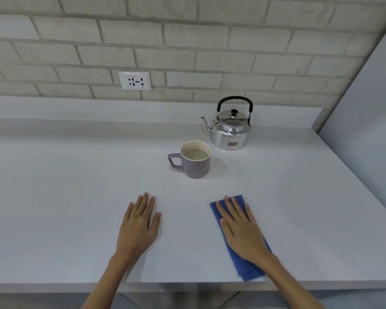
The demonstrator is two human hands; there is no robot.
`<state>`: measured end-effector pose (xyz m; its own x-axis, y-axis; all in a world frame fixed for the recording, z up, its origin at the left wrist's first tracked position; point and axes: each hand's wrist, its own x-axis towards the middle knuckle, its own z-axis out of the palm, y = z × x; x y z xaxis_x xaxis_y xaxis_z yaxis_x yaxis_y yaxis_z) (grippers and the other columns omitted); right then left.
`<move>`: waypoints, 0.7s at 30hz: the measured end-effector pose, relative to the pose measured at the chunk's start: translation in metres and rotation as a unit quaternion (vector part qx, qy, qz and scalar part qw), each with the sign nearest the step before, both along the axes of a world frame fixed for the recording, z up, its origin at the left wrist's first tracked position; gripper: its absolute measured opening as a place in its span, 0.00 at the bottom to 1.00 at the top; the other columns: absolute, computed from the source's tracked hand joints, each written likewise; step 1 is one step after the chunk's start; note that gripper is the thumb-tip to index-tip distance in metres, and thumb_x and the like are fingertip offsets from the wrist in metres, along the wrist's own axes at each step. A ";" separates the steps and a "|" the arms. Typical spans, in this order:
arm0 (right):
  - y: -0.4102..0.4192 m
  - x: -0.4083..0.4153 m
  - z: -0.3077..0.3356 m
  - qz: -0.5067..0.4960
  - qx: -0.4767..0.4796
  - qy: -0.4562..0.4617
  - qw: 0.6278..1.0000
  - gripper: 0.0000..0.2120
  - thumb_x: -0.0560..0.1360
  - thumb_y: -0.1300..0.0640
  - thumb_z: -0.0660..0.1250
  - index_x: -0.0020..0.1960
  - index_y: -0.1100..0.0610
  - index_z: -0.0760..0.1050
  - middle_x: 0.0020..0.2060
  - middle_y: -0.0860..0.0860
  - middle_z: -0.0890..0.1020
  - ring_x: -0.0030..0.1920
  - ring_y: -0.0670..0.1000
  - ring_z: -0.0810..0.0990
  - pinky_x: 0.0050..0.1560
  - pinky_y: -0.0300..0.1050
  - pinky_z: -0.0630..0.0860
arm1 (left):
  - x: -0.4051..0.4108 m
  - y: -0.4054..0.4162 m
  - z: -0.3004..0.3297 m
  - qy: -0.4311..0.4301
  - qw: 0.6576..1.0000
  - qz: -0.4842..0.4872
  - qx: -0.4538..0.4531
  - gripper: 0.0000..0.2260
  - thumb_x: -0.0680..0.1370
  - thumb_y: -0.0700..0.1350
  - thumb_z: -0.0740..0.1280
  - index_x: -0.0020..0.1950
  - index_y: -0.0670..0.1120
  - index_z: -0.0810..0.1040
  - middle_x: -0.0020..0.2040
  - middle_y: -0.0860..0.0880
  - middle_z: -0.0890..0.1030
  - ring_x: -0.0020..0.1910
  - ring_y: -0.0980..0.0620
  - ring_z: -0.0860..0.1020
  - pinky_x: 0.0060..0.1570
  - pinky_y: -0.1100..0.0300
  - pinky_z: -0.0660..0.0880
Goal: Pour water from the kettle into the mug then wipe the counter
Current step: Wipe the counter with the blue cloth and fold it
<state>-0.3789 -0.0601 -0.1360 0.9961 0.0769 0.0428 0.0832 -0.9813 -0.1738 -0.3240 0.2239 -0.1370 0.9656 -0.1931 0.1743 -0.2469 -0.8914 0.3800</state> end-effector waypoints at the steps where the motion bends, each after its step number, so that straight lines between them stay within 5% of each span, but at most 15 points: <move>1: -0.004 0.008 0.001 -0.015 0.002 -0.002 1.000 0.24 0.82 0.49 0.43 0.77 0.48 0.42 0.77 0.47 0.43 0.75 0.45 0.36 0.74 0.48 0.32 | 0.000 0.000 0.000 0.001 1.000 0.000 -0.001 0.25 0.81 0.53 0.53 0.76 0.48 0.55 0.78 0.49 0.54 0.77 0.53 0.49 0.75 0.56 0.43; 11: 0.045 0.066 0.002 -0.110 0.006 -0.008 0.994 0.25 0.82 0.50 0.43 0.78 0.53 0.45 0.78 0.55 0.47 0.78 0.55 0.44 0.75 0.57 0.39 | 0.000 0.001 0.001 0.014 1.000 -0.007 0.006 0.25 0.81 0.54 0.52 0.76 0.48 0.54 0.78 0.48 0.53 0.77 0.52 0.48 0.75 0.55 0.43; 21: 0.139 0.044 0.002 -0.052 0.029 -0.004 0.998 0.26 0.82 0.49 0.42 0.78 0.57 0.43 0.78 0.58 0.45 0.77 0.58 0.41 0.74 0.59 0.34 | -0.001 0.000 0.005 0.025 1.000 -0.003 -0.009 0.24 0.81 0.53 0.54 0.75 0.47 0.57 0.77 0.47 0.56 0.77 0.51 0.52 0.76 0.53 0.47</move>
